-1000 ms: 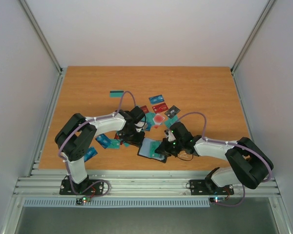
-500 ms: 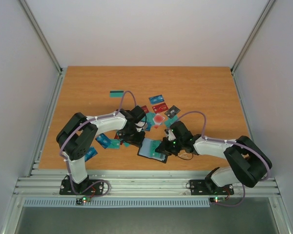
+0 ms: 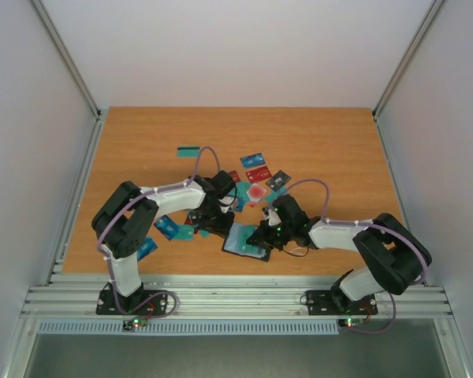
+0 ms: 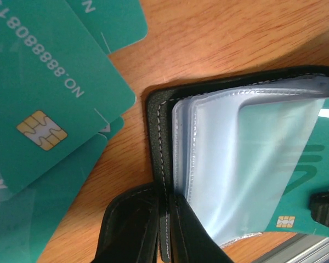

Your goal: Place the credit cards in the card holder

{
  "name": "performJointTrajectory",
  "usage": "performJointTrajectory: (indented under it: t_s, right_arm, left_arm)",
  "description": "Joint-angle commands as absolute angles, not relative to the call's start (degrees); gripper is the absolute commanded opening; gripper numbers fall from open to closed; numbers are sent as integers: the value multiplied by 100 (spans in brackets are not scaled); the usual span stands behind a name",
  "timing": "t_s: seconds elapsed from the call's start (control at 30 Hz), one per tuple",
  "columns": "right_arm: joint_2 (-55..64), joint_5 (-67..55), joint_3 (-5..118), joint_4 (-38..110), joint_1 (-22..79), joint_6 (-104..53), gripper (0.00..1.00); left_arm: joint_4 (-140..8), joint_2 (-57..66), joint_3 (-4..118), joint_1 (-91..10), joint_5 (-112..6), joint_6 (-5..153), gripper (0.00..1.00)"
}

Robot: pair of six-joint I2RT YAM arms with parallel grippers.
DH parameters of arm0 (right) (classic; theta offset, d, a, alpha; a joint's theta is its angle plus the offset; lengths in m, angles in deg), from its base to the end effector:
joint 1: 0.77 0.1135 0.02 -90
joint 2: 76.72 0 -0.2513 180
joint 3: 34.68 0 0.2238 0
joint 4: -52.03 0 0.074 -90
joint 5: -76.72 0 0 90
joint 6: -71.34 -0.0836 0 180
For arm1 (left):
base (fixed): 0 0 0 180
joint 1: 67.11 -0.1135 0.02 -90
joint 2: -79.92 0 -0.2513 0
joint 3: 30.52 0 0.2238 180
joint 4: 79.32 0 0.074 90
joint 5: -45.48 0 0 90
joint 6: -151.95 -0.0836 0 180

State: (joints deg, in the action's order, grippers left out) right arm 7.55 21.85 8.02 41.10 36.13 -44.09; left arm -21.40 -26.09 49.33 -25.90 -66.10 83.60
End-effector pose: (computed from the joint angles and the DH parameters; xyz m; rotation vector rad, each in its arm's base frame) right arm 0.1703 0.1880 0.1021 -0.5474 2.6050 1.1818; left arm 0.2098 -0.2246 0.1055 -0.5351 -2.9316 0.5649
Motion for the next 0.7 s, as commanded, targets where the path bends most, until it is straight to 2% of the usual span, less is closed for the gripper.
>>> performJointTrajectory:
  t_s: [0.0, 0.13, 0.27, 0.5, 0.67]
  right_arm:
    - [965, 1997, 655, 4725, 3616, -4699, 1]
    - [986, 2091, 678, 4757, 3740, -4849, 2]
    - [967, 2095, 802, 4335, 3836, -4898, 8]
    - [556, 1876, 1225, 2851, 3857, -4660, 25]
    - [419, 1648, 1719, 1786, 3925, -4391, 45]
  left_arm:
    - [-1987, -2918, 4815, -2516, -6521, 8443, 8]
    - [-2004, -2899, 4792, -2518, -6566, 8527, 8]
    - [-2020, -2884, 4779, -2522, -6563, 8584, 7]
    - [-2075, -2852, 4723, -2537, -6513, 8679, 7]
    - [-2129, -2802, 4693, -2546, -6508, 8682, 7]
